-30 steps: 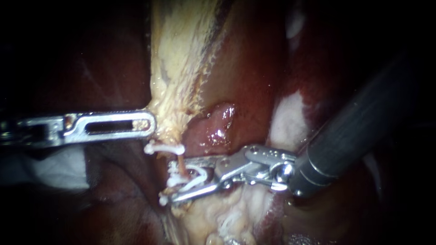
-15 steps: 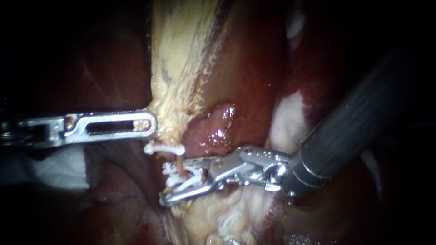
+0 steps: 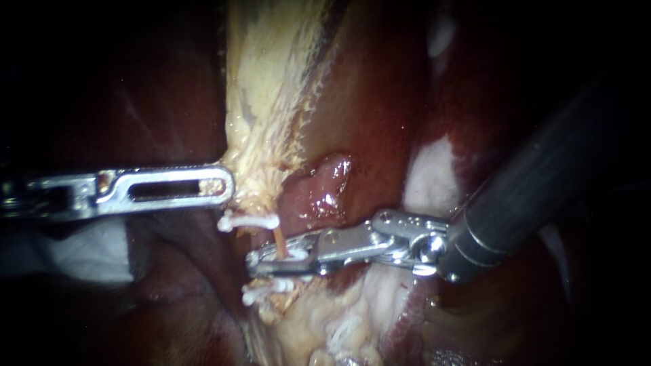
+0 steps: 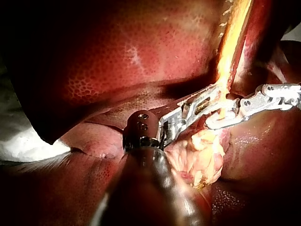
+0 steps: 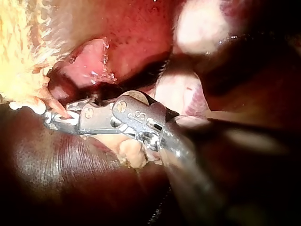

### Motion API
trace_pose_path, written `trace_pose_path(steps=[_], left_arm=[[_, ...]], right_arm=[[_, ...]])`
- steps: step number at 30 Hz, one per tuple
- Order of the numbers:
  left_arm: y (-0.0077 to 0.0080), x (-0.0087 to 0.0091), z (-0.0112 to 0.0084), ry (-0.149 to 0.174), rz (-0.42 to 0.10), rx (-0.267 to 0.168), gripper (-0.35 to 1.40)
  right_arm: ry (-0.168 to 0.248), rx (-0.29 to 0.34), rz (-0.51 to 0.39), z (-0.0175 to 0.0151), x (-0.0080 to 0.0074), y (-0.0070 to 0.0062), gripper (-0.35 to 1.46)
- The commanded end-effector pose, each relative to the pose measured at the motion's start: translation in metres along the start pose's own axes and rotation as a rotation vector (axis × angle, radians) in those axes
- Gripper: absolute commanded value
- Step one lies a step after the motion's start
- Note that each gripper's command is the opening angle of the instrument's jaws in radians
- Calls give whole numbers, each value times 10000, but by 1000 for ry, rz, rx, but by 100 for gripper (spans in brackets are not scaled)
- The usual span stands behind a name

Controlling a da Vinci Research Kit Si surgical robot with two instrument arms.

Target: Clipping second clip right tube

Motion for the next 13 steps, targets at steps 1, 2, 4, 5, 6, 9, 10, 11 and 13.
trace_pose_path(steps=[1, 2, 4, 5, 6, 9, 10, 11, 13], left_arm=[[0, 0, 0, 1, 0, 1, -35], [0, 0, 0, 1, 0, 1, -35], [0, 0, 0, 1, 0, 1, -35], [0, 0, 0, 1, 0, 1, -35], [0, 0, 0, 1, 0, 1, -35], [1, -1, 0, 1, 0, 1, -35], [2, -1, 0, 1, 0, 1, -35], [2, -1, 0, 1, 0, 1, -35], [2, -1, 0, 1, 0, 1, -35]], right_arm=[[1, -1, 0, 0, 0, -1, -35], [1, -1, 0, 1, 0, -1, -35], [1, -1, 0, 1, 0, -1, -35], [1, -1, 0, 0, 0, -1, -35], [1, -1, 0, 0, 0, -1, -35], [1, -1, 0, 0, 0, -1, -35], [1, -1, 0, 0, 0, -1, -35], [1, -1, 0, 0, 0, 0, -35], [1, -2, 0, 0, 0, 0, -35]])
